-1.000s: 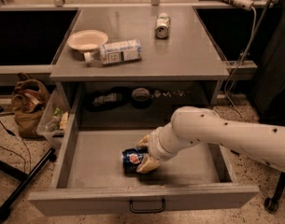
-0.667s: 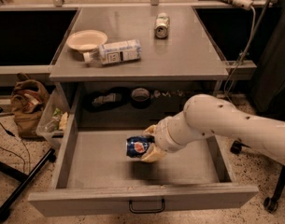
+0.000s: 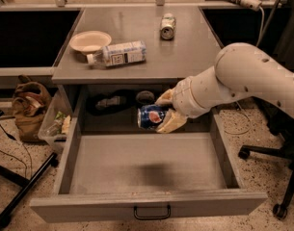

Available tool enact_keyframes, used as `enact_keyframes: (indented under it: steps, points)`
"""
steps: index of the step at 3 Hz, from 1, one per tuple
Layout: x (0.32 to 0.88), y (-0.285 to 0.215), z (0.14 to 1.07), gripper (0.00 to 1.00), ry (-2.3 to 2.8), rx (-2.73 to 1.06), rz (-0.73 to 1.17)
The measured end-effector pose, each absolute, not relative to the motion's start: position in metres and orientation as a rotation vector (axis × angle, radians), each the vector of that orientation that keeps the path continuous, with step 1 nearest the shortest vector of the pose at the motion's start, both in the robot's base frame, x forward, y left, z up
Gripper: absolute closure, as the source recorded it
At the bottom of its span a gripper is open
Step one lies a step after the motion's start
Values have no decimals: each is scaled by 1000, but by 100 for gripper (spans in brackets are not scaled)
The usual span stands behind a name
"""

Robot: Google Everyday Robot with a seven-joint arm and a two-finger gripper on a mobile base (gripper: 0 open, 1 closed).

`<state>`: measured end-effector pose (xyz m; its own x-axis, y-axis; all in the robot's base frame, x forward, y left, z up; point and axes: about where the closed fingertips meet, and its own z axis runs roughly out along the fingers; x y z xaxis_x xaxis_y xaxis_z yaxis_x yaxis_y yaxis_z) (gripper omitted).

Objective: Pick pepsi can from top drawer and place on counter

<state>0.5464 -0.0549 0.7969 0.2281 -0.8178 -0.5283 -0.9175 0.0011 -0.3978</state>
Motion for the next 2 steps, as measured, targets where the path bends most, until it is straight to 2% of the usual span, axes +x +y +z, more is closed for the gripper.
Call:
enact_keyframes:
  steps: [2]
  points:
    - [555, -60, 805, 100, 1588, -1847, 132]
